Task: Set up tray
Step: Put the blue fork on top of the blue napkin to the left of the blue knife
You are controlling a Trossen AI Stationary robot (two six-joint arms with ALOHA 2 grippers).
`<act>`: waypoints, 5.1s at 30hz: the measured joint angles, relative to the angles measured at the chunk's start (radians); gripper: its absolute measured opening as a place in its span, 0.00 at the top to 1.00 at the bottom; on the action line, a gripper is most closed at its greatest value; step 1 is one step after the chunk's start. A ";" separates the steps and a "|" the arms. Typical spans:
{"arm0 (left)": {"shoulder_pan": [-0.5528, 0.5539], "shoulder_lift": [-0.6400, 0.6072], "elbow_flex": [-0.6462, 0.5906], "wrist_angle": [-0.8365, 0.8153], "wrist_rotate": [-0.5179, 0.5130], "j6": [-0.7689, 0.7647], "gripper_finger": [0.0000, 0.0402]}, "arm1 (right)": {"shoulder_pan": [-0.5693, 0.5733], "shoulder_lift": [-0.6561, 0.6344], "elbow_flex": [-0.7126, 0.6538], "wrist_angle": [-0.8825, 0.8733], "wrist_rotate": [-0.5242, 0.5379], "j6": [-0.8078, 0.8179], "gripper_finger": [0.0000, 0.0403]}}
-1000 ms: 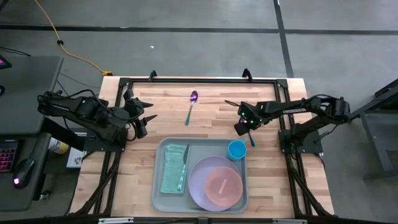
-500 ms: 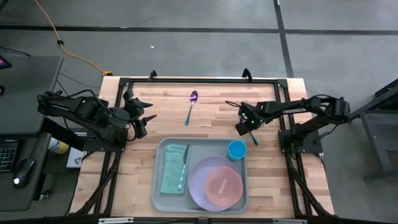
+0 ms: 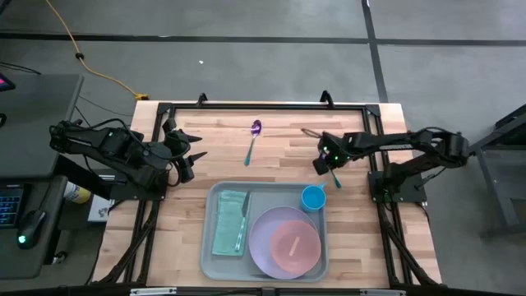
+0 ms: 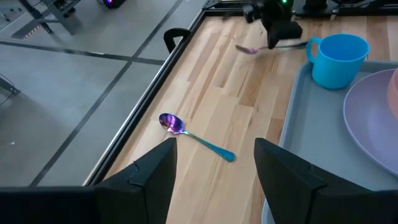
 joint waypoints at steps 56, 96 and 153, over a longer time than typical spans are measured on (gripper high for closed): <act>0.000 -0.134 0.000 -0.018 -0.033 0.030 0.40 | 0.647 0.286 0.919 0.014 -0.251 0.162 1.00; 0.000 -0.474 0.002 0.015 -0.108 0.232 0.40 | 0.638 1.079 1.623 0.065 0.470 0.685 1.00; 0.000 -0.486 0.001 -0.029 -0.033 0.201 0.40 | 0.648 1.150 1.611 -0.163 0.163 0.958 1.00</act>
